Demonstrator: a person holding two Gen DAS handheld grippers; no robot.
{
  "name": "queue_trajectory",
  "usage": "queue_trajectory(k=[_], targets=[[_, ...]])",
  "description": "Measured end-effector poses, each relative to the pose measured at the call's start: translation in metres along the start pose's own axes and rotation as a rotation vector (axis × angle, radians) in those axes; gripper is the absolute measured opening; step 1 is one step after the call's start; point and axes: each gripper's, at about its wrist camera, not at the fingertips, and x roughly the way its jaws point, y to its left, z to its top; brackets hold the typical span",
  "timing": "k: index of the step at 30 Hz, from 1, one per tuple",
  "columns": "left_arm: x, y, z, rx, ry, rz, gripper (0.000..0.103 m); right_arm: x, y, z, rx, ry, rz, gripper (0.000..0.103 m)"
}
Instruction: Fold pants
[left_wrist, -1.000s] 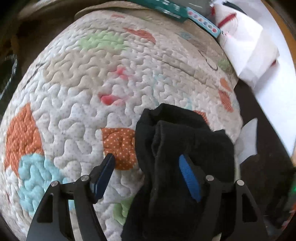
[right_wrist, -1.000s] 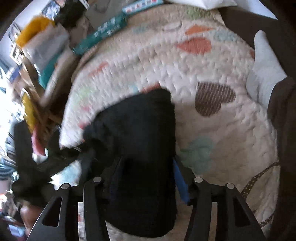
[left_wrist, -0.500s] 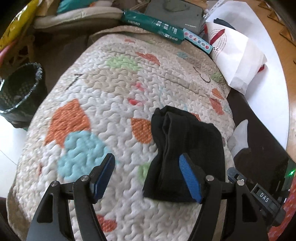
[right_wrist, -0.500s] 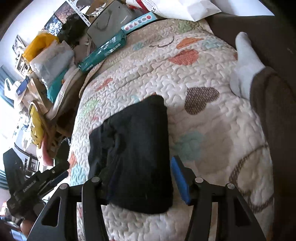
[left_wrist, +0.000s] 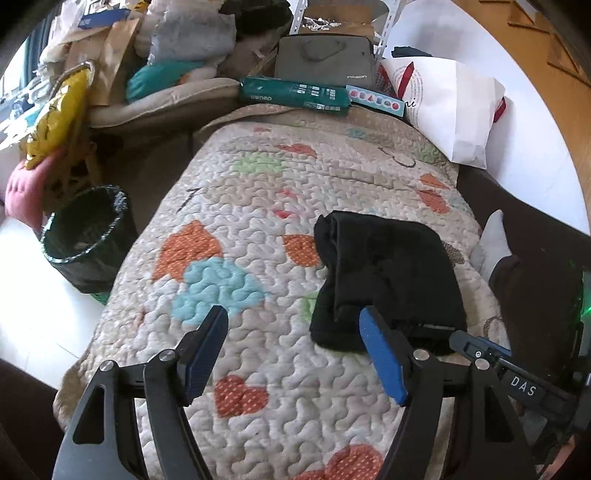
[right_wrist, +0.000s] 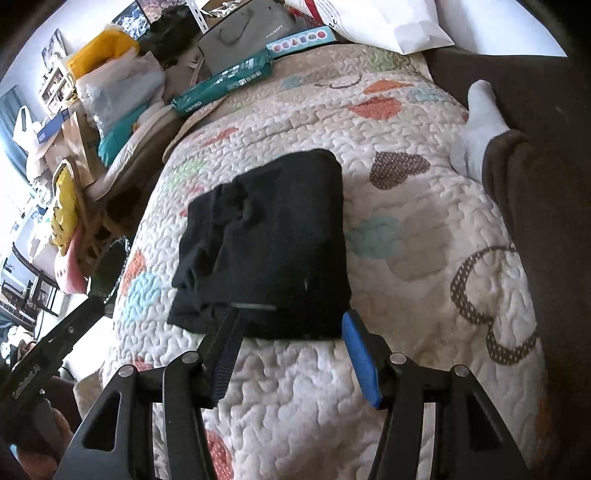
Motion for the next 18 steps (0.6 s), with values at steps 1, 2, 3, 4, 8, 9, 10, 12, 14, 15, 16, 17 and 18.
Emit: queue_trajectory(k=[1, 2, 3, 4, 8, 9, 10, 12, 14, 15, 16, 17, 18], targets=[[-0.001, 0.000, -0.002, 0.000, 0.000, 0.004, 0.074, -0.001, 0.000, -0.003, -0.004, 0.001, -0.009, 0.060], [-0.003, 0.000, -0.005, 0.001, 0.000, 0.012, 0.074, -0.001, 0.001, -0.005, -0.007, 0.002, -0.014, 0.061], [-0.004, 0.000, -0.007, 0.002, 0.000, 0.018, 0.074, -0.001, 0.002, -0.007, -0.011, 0.003, -0.018, 0.061], [-0.005, 0.000, -0.009, 0.005, -0.002, 0.026, 0.074, -0.001, 0.003, -0.010, -0.018, 0.007, -0.023, 0.061], [-0.018, -0.007, -0.012, 0.033, -0.044, 0.060, 0.074, -0.003, 0.009, -0.019, -0.054, 0.007, -0.039, 0.062], [-0.021, -0.009, -0.012, 0.040, -0.058, 0.068, 0.074, -0.003, 0.011, -0.021, -0.064, 0.004, -0.044, 0.062], [-0.026, -0.010, -0.012, 0.048, -0.080, 0.079, 0.074, -0.005, 0.013, -0.023, -0.075, -0.001, -0.049, 0.063], [-0.039, -0.013, -0.011, 0.055, -0.140, 0.108, 0.075, -0.008, 0.016, -0.026, -0.093, -0.014, -0.060, 0.063], [-0.058, -0.014, -0.011, 0.050, -0.239, 0.126, 0.081, -0.012, 0.019, -0.028, -0.107, -0.033, -0.070, 0.063], [-0.068, -0.014, -0.012, 0.045, -0.291, 0.129, 0.088, -0.015, 0.020, -0.029, -0.112, -0.046, -0.075, 0.063], [-0.081, -0.015, -0.013, 0.040, -0.360, 0.134, 0.097, -0.018, 0.021, -0.030, -0.115, -0.060, -0.079, 0.063], [-0.092, -0.016, -0.013, 0.039, -0.418, 0.137, 0.101, -0.022, 0.022, -0.031, -0.118, -0.077, -0.082, 0.063], [-0.106, -0.018, -0.014, 0.044, -0.486, 0.141, 0.103, -0.024, 0.022, -0.031, -0.120, -0.089, -0.085, 0.063]])
